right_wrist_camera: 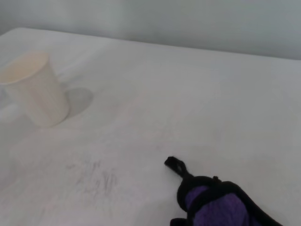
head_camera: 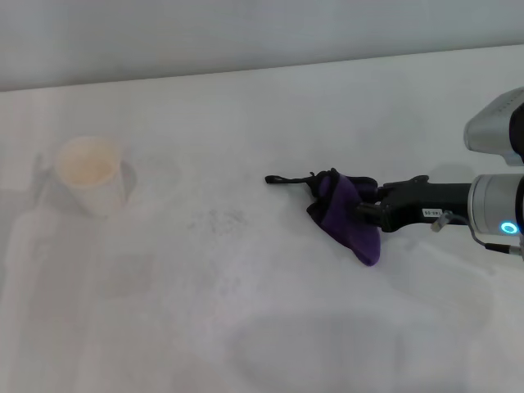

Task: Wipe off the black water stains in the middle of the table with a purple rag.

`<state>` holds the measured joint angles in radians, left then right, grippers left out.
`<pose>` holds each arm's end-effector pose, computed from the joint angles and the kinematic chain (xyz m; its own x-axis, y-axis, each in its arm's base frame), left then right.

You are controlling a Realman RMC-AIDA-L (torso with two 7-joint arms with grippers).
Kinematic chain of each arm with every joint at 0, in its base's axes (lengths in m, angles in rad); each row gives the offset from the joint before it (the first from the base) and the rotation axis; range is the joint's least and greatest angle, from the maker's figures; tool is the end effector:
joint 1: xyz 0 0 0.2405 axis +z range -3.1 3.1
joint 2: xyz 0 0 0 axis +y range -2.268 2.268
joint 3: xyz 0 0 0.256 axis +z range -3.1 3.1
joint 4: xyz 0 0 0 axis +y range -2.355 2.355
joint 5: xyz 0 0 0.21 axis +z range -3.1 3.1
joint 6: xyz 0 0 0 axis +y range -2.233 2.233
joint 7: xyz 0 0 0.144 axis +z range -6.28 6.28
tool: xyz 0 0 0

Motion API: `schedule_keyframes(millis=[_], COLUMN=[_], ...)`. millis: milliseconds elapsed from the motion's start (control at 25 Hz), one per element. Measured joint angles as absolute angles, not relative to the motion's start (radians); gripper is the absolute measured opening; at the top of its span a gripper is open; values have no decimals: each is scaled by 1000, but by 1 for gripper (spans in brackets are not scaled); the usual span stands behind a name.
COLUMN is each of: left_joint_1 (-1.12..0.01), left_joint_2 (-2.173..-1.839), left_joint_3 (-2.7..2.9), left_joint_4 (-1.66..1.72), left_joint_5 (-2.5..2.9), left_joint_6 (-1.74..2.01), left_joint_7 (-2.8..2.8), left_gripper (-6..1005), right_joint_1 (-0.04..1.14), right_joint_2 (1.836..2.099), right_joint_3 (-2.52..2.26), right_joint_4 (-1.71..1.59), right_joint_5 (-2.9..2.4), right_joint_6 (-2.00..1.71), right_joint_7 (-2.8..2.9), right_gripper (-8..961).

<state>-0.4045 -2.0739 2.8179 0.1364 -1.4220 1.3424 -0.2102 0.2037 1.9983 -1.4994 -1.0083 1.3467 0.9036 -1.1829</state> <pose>-0.3361 0.3055 -0.0033 0.6347 -0.1183 0.7637 0.7574 -0.1012 -0.6451 0.3016 0.3144 -0.0251 0.7004 -0.6282 -0.3389 -0.7131 -0.5959 -0.3693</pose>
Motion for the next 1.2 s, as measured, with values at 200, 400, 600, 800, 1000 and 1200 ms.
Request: schedule_keyframes(millis=[200, 400, 600, 800, 1000, 1200], left_joint_1=[-401, -404, -414, -417, -417, -425], left_joint_2=[-2074, -2074, -2075, -2075, -2079, -2081], left_joint_3=[2818, 2818, 2818, 2818, 2818, 2818], left_joint_4=[137, 136, 137, 136, 128, 134], left_joint_5=[-1422, -1422, -1422, -1422, -1417, -1422], left_joint_6=[1342, 1342, 1342, 1335, 1332, 1304], left_joint_7=[-210, -210, -210, -207, -197, -202], left_gripper=[880, 880, 880, 879, 879, 879], right_joint_1=[203, 217, 235, 249, 272, 317], right_joint_2=[1999, 1999, 2000, 2002, 2009, 2012], right_joint_3=[-1459, -1300, -1108, -1034, -1038, -1025], right_joint_4=[-1014, -941, -804, -619, -433, -234], right_joint_5=[1386, 1543, 1745, 2052, 2332, 2530], right_joint_6=[925, 1061, 1215, 1209, 1205, 1171], right_joint_7=[-1232, -1400, -1614, -1785, -2253, -2626], right_gripper=[391, 503, 615, 866, 877, 875])
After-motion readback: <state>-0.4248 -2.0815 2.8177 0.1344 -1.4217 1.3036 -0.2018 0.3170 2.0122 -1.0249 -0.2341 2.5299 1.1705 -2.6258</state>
